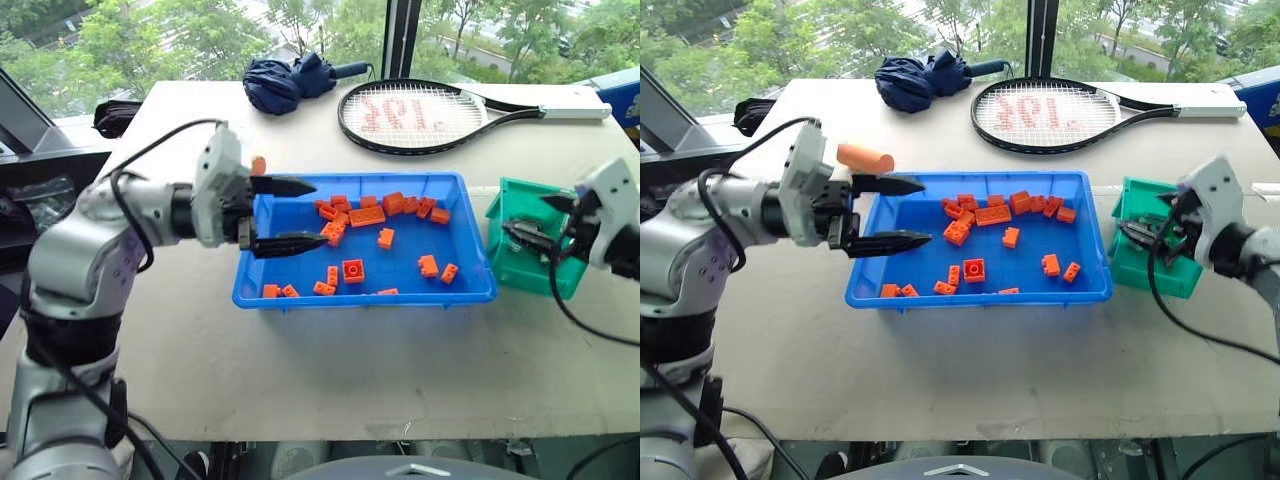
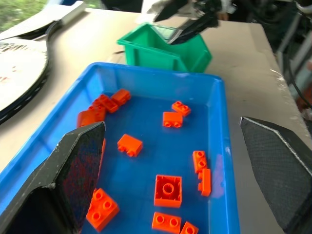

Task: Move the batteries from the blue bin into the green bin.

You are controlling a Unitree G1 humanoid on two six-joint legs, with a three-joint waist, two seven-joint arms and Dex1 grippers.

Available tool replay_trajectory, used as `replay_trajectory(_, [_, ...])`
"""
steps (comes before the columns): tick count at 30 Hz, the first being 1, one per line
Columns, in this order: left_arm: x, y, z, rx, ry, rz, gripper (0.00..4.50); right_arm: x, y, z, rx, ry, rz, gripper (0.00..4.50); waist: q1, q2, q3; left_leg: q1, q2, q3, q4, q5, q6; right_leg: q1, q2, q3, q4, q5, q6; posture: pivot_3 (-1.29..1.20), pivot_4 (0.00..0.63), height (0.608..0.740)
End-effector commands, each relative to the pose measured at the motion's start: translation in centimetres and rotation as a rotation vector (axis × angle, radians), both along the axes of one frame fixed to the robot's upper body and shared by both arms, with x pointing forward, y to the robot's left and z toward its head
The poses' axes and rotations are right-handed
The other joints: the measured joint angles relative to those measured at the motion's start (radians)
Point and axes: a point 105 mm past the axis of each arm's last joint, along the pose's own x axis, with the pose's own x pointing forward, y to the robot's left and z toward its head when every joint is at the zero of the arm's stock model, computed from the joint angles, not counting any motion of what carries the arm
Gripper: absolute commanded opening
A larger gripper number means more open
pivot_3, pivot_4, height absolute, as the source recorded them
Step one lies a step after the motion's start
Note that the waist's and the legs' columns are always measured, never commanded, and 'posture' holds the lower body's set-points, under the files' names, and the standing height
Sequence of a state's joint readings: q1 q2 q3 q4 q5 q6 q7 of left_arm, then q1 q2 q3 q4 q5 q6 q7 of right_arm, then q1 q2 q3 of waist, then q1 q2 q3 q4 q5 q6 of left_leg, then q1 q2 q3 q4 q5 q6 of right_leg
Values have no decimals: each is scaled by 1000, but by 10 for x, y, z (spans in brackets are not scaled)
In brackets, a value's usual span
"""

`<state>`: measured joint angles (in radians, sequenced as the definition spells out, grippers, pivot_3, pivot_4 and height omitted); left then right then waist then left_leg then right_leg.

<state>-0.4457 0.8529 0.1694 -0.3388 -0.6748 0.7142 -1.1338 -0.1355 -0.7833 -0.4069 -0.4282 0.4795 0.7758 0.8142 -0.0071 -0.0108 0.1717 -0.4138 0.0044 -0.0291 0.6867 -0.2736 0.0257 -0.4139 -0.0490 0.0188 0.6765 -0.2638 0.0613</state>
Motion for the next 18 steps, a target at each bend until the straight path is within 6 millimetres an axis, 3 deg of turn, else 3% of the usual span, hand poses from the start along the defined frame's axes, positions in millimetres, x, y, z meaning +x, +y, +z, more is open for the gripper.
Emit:
replay_trajectory(1, [-23,0,0,-29,-56,35,4500,-31,4,18,120,-188,145,4143,1,0,0,0,0,0,0,0,0,0,0,0,-1,0,0,0,150,740])
replay_trajectory(3, [-33,1,-15,-64,-20,105,4500,-47,-5,-1,204,-127,191,4143,0,1,-1,1,0,1,0,0,0,1,-1,1,0,0,0,0,150,740])
replay_trajectory(9, [-77,7,-71,-75,103,224,4500,-84,-26,-57,153,79,231,4330,1,2,-2,20,0,3,-5,-1,1,17,-5,6,-3,0,-1,0,150,740])
replay_trajectory(13, [-100,16,-101,-54,128,254,4500,-88,-38,-79,46,61,208,4330,-4,3,-4,23,2,4,-6,-1,1,20,-3,8,-5,-2,-4,0,150,740])
replay_trajectory(18, [-103,18,-122,-42,128,286,4500,-89,-45,-91,64,55,202,4330,7,5,-5,24,1,7,-6,-1,1,22,0,7,-7,-3,-5,0,150,740])
